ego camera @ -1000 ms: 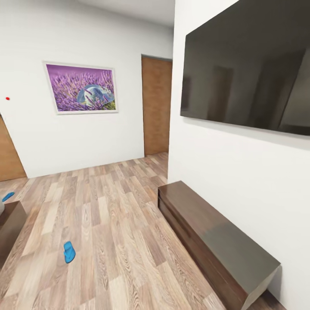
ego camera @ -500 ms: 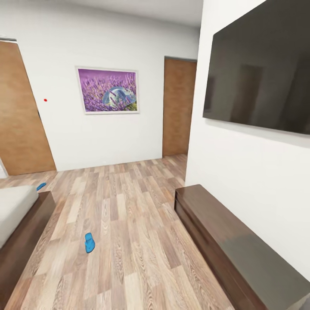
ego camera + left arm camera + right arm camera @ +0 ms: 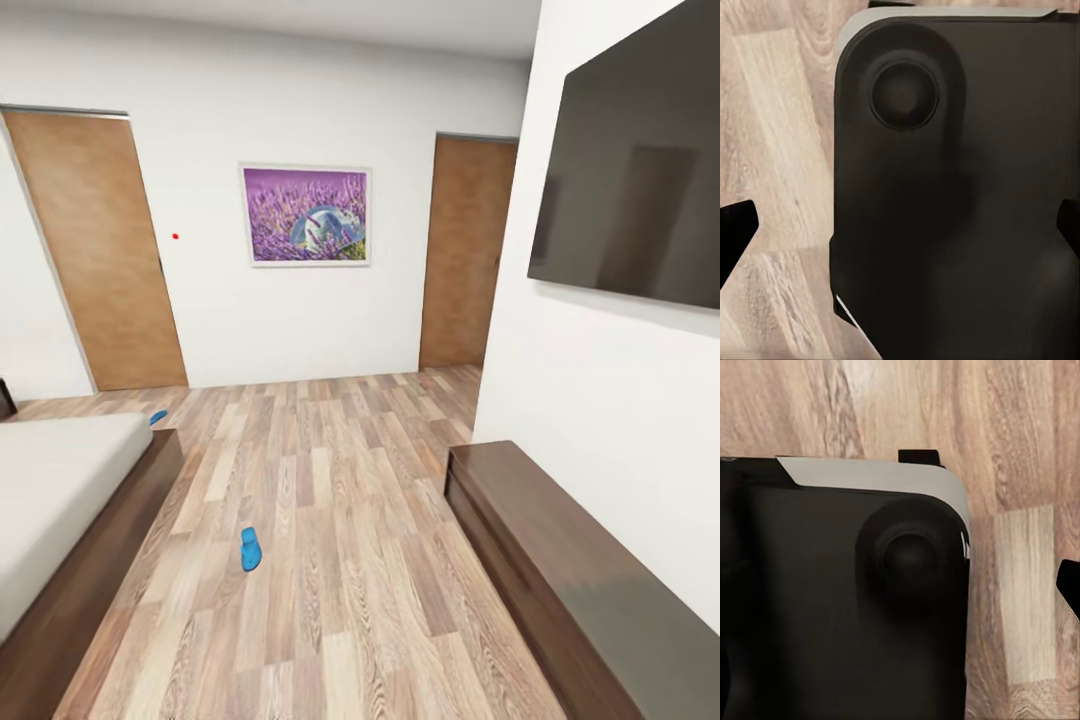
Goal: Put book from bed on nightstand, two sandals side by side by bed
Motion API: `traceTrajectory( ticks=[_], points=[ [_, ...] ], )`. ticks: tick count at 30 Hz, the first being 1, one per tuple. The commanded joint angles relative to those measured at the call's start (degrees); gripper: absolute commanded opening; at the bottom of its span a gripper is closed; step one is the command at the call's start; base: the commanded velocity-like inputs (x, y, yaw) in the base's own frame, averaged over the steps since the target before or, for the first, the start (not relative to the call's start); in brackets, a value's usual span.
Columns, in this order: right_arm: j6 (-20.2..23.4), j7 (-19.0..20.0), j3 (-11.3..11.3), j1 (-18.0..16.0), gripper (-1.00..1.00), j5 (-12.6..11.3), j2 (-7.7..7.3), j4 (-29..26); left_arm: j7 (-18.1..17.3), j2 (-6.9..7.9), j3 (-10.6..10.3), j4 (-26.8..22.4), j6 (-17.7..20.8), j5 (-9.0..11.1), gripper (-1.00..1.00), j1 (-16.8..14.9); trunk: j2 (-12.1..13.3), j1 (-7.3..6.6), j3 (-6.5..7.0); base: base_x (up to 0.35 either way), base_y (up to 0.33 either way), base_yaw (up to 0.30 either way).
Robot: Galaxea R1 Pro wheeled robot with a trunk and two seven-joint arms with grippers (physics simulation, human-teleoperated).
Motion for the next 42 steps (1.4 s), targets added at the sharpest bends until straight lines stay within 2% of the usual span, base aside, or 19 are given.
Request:
traceTrajectory(
  ticks=[1, 4, 12, 24, 42],
  points=[
    [0.11, 0.00, -0.01, 0.00, 1.00, 0.01, 0.00, -0.07, -0.07, -0.02, 0.18, -0.03, -0.02, 0.81, 1.00, 0.00, -0.03, 0.00, -0.02, 0.000, 0.000, 0.298],
    [0.09, 0.01, 0.00, 0.00, 1.00, 0.01, 0.02, -0.07, -0.11, -0.05, 0.38, -0.03, -0.03, 1.95, 1.00, 0.00, -0.03, 0.00, 0.08, 0.000, 0.000, 0.298],
    [0.08, -0.02, 0.04, -0.01, 1.00, 0.01, 0.08, -0.01, -0.14, -0.08, 0.60, -0.03, -0.23, 2.97, 1.00, -0.02, -0.03, 0.00, 0.33, 0.000, 0.000, 0.298],
    [0.05, -0.06, 0.06, -0.01, 1.00, 0.01, 0.10, 0.08, -0.14, -0.09, 0.68, 0.07, -3.43, 3.23, 1.00, -0.01, -0.03, 0.00, 0.72, 0.000, 0.000, 0.298],
    [0.04, -0.07, 0.02, -0.01, 1.00, 0.01, 0.10, 0.10, -0.14, -0.09, 0.69, 0.09, -4.05, 3.32, 1.00, -0.01, -0.03, 0.00, 1.30, 0.000, 0.000, 0.298]
  ],
)
